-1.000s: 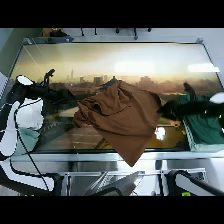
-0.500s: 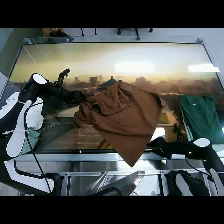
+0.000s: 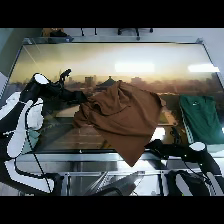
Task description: Fold the shirts.
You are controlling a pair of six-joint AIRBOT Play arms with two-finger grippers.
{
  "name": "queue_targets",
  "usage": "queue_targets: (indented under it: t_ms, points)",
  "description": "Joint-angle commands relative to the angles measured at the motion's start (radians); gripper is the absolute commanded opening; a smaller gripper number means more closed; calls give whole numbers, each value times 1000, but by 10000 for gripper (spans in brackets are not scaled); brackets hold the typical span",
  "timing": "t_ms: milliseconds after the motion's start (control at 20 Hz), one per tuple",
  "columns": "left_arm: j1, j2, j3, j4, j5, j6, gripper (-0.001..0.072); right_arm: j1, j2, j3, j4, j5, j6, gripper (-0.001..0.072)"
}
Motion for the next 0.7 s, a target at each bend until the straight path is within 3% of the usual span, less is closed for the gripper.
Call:
queue_targets:
  t_ms: [0, 150, 200, 250, 300, 400, 500, 650]
  points:
    - [0, 0, 1, 2, 1, -3, 673, 150, -63, -21, 68, -130, -6, 428]
    - [0, 0, 1, 11, -1, -2, 673, 327, -179, -21, 159, -244, -20, 426]
    - [0, 0, 1, 10, -1, -2, 672, 377, -218, -19, 217, -266, -65, 374]
    - [0, -1, 1, 9, 0, -3, 673, 409, -248, -15, 279, -272, -126, 244]
    - [0, -1, 1, 9, 0, -3, 672, 425, -272, -8, 330, -270, -170, 221]
    - [-8, -1, 1, 11, 0, -3, 671, 426, -288, 16, 345, -261, -195, 82]
    - [-16, -14, 1, 12, 0, -3, 644, 424, -288, 46, 346, -261, -195, 24]
    - [-47, -75, 1, 45, -17, -4, 8, 424, -288, 101, 343, -259, -218, 23]
